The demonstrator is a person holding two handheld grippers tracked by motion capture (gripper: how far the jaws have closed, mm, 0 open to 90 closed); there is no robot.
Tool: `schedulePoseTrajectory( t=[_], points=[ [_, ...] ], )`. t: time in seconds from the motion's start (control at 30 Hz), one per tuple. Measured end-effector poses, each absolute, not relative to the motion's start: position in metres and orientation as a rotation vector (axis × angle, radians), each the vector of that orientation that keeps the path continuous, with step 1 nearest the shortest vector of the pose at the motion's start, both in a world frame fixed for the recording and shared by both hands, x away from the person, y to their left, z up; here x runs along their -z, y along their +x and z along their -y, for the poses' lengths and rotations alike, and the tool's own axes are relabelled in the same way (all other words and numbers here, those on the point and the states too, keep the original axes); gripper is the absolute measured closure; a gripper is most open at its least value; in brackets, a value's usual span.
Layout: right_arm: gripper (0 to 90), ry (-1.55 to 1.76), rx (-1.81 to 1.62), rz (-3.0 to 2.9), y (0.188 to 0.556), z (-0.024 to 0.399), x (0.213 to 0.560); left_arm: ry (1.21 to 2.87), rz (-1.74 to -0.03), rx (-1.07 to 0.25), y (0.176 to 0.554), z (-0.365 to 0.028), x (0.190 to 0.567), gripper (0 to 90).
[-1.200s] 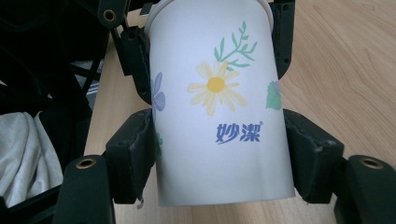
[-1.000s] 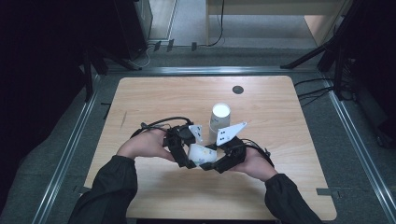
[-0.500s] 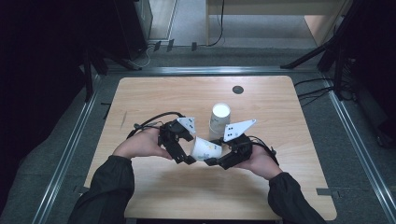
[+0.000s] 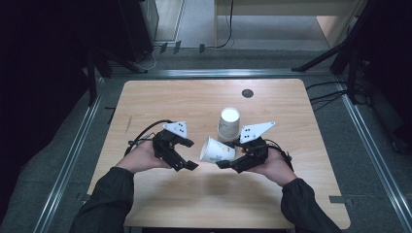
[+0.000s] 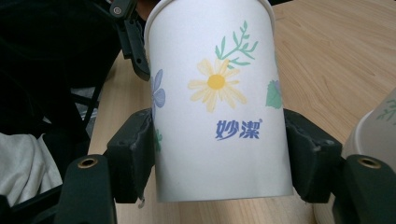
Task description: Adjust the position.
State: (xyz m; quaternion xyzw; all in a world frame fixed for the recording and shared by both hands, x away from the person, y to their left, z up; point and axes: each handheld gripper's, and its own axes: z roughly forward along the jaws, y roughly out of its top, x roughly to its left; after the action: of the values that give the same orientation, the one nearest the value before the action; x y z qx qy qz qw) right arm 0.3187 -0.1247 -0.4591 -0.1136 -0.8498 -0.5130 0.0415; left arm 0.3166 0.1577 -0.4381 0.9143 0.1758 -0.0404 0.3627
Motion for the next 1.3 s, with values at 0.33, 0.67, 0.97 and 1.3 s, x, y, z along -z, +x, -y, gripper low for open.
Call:
schedulePoseTrajectory(
  t=[0.33,0.67,0.97,1.3],
  points=[
    [32.9,-0.348,1.593,2.57,0.319,0.127,0.459,2.203,-0.5,0.218,0.313,-0.157,0.446,13.9],
    [32.9,-0.351,1.598,2.545,0.32,0.127,0.459,2.118,-0.509,0.213,0.316,-0.154,0.451,14.4],
    [32.9,-0.348,1.6,2.519,0.32,0.126,0.46,2.1,-0.49,0.215,0.315,-0.145,0.451,14.5],
    [32.9,-0.336,1.591,2.493,0.32,0.123,0.463,2.019,-0.49,0.245,0.317,-0.147,0.447,19.6]
  ],
)
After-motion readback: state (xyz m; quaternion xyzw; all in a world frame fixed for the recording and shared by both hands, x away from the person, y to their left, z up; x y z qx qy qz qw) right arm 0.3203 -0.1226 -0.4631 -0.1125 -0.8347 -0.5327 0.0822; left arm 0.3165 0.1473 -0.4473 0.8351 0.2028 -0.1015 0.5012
